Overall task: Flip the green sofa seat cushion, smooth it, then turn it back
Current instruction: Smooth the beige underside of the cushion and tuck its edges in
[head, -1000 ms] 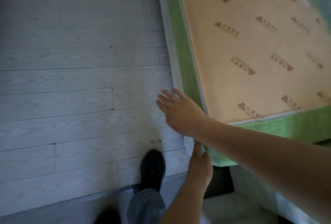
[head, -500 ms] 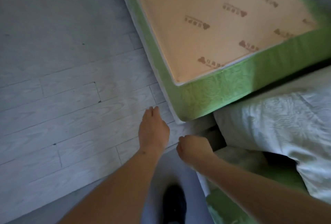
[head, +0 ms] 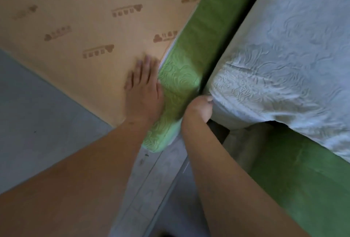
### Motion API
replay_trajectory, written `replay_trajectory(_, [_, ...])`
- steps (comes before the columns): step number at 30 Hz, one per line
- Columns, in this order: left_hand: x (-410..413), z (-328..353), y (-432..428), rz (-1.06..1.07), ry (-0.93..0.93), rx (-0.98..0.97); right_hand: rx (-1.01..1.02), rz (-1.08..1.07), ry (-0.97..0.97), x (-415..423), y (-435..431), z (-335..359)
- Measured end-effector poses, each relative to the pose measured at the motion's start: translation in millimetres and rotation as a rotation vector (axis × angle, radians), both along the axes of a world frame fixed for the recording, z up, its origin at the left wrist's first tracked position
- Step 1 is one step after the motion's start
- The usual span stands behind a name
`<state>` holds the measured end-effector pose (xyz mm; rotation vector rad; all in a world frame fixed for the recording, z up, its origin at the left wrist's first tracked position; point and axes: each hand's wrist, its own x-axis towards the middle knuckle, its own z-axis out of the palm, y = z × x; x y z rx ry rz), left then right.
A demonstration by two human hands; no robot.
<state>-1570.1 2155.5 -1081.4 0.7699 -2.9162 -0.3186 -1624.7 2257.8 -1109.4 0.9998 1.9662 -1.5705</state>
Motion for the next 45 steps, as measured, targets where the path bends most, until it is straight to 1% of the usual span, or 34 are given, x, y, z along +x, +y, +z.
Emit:
replay_trajectory(1, [3.2,-4.6,1.5,0.016,0.001,-0.011,0.028,0.000,0.052,4.6,-9.6,6.5])
replay_trajectory(3, [10.8,-10.9,3.4,0.037,0.021,-0.067,-0.053,0.093,0.128,19.6,-21.3,6.2])
replay_trajectory(5, [9.7,-16.1,-0.7,0.041,0.051,-0.078,-0.109,0.092,0.086,26.6,-13.4,-6.3])
replay_trajectory(7, [8.5,-18.5,0.0,0.031,0.052,-0.072,-0.060,-0.072,0.066,29.3,8.2,-23.5])
replay_trajectory(8, [8.3,-19.8,-0.5,0.038,0.053,-0.089,-0.071,-0.131,0.069,36.9,9.6,-25.5])
replay_trajectory(9, [9.3,-20.3,-0.8,0.040,0.052,-0.095,-0.116,-0.125,0.041,51.5,5.3,-20.4])
replay_trajectory(11, [9.5,-18.5,-0.6,0.032,0.043,-0.090,-0.259,-0.020,-0.032,82.2,-9.2,-13.5])
replay_trajectory(12, [9.5,-17.0,-2.0,0.022,0.046,-0.089,-0.304,-0.007,-0.028,91.4,-12.8,-9.9])
replay_trajectory(14, [8.3,-14.1,-2.2,0.003,0.039,-0.081,-0.270,-0.095,-0.056,96.1,-6.1,-16.9])
replay_trajectory(15, [10.7,-12.2,-2.0,0.003,0.026,-0.069,-0.246,-0.143,-0.098,97.7,-3.6,-23.3])
replay_trajectory(16, [15.6,-12.0,-0.5,0.001,-0.004,-0.064,-0.283,-0.164,-0.155,100.8,-3.3,-29.2])
replay_trajectory(18, [23.9,-6.2,6.8,-0.002,-0.061,-0.027,-0.464,-0.150,-0.308,113.0,-7.2,-23.2])
replay_trajectory(19, [25.6,-0.5,8.6,-0.003,-0.116,0.014,-0.523,-0.129,-0.365,116.7,-4.6,-9.8])
replay_trajectory(21, [24.5,19.9,5.3,-0.013,-0.233,0.140,-0.509,-0.018,-0.471,121.5,11.1,34.9])
replay_trajectory(22, [21.7,31.9,2.2,-0.027,-0.279,0.200,-0.459,0.049,-0.464,118.5,23.5,54.9])
replay_trajectory(24, [16.5,62.0,-4.9,-0.037,-0.354,0.334,-0.341,0.158,-0.403,105.9,44.5,73.7])
replay_trajectory(25, [16.7,83.2,-8.3,-0.014,-0.358,0.380,-0.285,0.224,-0.342,99.1,44.4,92.0])
replay_trajectory(27, [18.8,116.9,-7.9,0.037,-0.364,0.418,-0.269,0.333,-0.248,87.2,40.6,118.3])
replay_trajectory(29, [30.6,173.5,-15.1,0.080,-0.368,0.437,-0.286,0.503,-0.134,82.1,19.3,170.4])
replay_trajectory(31, [42.4,232.9,-19.9,0.091,-0.340,0.424,-0.262,0.657,0.013,75.1,1.5,226.3])
replay_trajectory(33, [59.1,295.7,-29.6,0.091,-0.292,0.397,-0.215,0.754,0.118,68.6,-15.8,293.9])
replay_trajectory(34, [69.3,335.6,-34.2,0.103,-0.262,0.386,-0.193,0.807,0.171,67.6,-20.7,339.0])
replay_trajectory(35, [73.8,351.6,-39.1,0.091,-0.257,0.363,-0.183,0.829,0.228,65.2,-24.8,361.2])
replay_trajectory(36, [83.6,389.3,-44.8,0.109,-0.219,0.360,-0.181,0.839,0.270,64.6,-28.5,403.0])
replay_trajectory(37, [89.5,411.5,-48.6,0.109,-0.217,0.351,-0.200,0.828,0.297,65.9,-29.6,428.3])
replay_trajectory(39, [106.6,477.9,-58.7,0.128,-0.163,0.332,-0.194,0.860,0.378,72.0,-31.2,489.0])
replay_trajectory(42, [136.5,575.1,-69.7,0.111,-0.065,0.315,-0.020,1.026,0.542,85.1,-29.1,576.0])
replay_trajectory(45, [165.6,654.0,-76.4,0.066,-0.018,0.274,0.218,1.242,0.679,96.3,-28.8,633.0])
